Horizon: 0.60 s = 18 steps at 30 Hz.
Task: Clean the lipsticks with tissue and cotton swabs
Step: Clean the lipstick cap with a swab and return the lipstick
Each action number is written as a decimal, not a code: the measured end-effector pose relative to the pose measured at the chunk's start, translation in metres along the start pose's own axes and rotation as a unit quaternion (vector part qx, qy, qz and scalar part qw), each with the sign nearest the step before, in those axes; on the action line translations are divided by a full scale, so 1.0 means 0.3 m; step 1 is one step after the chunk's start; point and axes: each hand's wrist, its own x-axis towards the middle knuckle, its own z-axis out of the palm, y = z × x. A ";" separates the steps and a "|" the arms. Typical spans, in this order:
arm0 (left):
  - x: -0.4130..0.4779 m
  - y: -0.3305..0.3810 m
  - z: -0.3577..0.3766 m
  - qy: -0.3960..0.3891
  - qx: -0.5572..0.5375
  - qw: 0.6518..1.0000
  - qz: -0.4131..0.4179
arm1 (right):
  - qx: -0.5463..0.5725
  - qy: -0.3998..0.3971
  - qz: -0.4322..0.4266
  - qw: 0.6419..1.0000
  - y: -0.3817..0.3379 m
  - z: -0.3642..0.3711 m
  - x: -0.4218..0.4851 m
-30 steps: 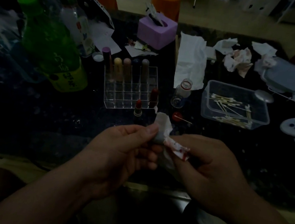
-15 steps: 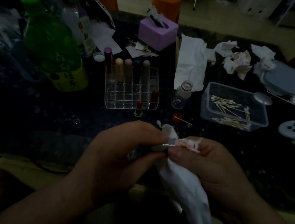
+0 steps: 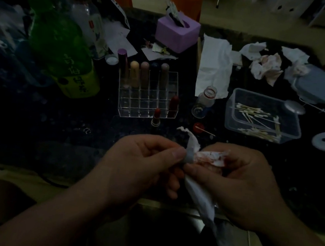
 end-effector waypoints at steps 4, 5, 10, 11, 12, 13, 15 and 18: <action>-0.019 -0.016 0.000 0.027 0.044 0.994 0.092 | 0.075 -0.004 0.028 0.997 -0.008 0.004 -0.002; -0.020 -0.025 -0.007 0.041 0.093 0.985 0.142 | 0.097 -0.008 0.043 0.994 -0.009 0.005 -0.001; 0.001 -0.039 -0.054 0.039 0.392 0.820 0.414 | 0.254 -0.030 0.101 0.961 -0.023 0.007 0.006; 0.001 -0.035 -0.053 0.034 0.419 0.793 0.441 | 0.267 -0.027 0.106 0.957 -0.031 0.009 0.007; 0.000 -0.027 -0.050 0.026 0.438 0.774 0.457 | 0.262 -0.022 0.106 0.959 -0.031 0.010 0.008; -0.004 -0.023 -0.048 0.021 0.454 0.762 0.462 | 0.242 -0.014 0.105 0.965 -0.034 0.011 0.008; -0.008 -0.024 -0.045 0.028 0.464 0.779 0.422 | 0.178 -0.003 0.095 0.979 -0.030 0.009 0.006; -0.002 -0.006 -0.054 0.000 0.244 0.961 0.134 | 0.119 0.015 0.063 0.991 -0.020 0.005 0.003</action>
